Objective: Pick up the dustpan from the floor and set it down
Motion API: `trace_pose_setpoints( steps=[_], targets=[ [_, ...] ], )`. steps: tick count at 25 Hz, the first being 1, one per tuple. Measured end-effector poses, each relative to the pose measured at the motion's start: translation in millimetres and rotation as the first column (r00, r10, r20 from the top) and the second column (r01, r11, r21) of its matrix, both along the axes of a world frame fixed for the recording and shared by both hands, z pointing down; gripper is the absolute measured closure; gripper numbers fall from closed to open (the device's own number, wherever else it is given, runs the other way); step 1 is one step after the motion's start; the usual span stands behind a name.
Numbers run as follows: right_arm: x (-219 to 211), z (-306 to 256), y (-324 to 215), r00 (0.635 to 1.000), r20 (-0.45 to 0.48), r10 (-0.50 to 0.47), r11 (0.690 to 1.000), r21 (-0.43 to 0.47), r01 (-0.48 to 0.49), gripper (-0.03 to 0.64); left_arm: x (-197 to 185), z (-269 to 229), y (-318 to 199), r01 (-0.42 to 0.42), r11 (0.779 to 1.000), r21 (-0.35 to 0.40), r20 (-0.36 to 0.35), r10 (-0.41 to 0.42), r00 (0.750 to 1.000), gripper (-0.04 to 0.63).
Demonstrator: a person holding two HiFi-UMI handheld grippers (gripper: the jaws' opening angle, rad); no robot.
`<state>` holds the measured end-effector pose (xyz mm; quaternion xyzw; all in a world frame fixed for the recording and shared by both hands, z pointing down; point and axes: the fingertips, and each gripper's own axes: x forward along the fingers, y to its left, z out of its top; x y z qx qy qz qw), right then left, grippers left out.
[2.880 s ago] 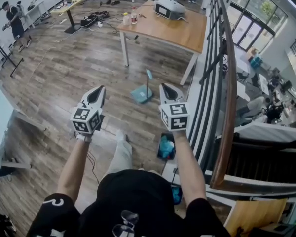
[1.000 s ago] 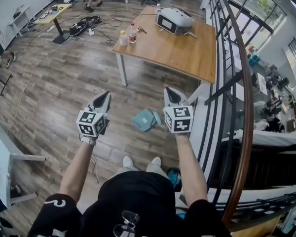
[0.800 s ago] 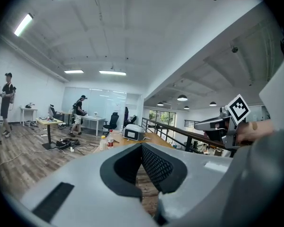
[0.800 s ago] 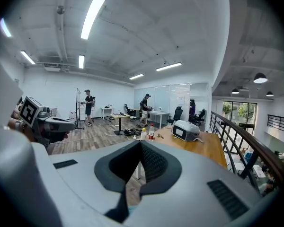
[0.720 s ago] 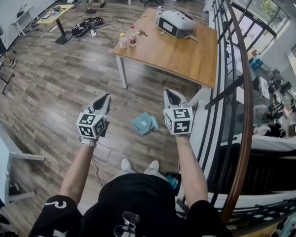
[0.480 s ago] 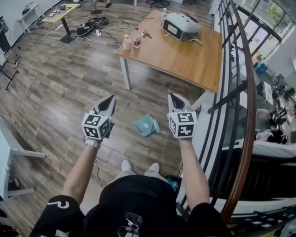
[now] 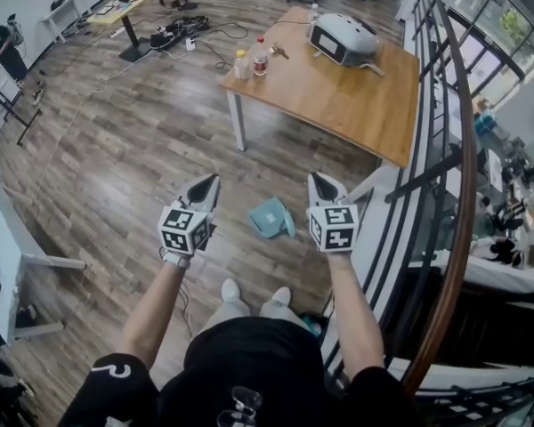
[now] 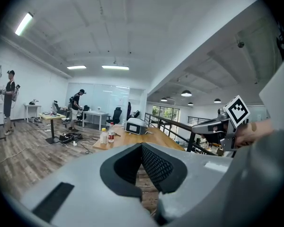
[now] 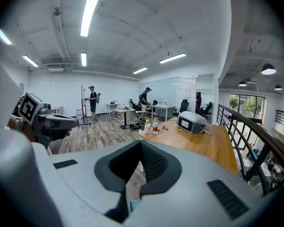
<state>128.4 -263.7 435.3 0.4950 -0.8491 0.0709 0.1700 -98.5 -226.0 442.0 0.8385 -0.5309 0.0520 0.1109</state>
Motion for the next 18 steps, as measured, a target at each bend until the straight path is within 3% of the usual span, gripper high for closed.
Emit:
trace_pose_setpoints(
  steps=[9, 18],
  targets=[
    [-15, 65, -25, 1.000, -0.020, -0.023, 0.999, -0.037, 0.022, 0.620, -14, 52, -18, 0.018, 0.998, -0.052, 0.015, -0.017, 1.000, 0.597],
    [-14, 195, -31, 0.999, -0.045, -0.021, 0.985, -0.174, 0.013, 0.620, -16, 124, -31, 0.001, 0.991, -0.136, -0.019, -0.004, 1.000, 0.597]
  ],
)
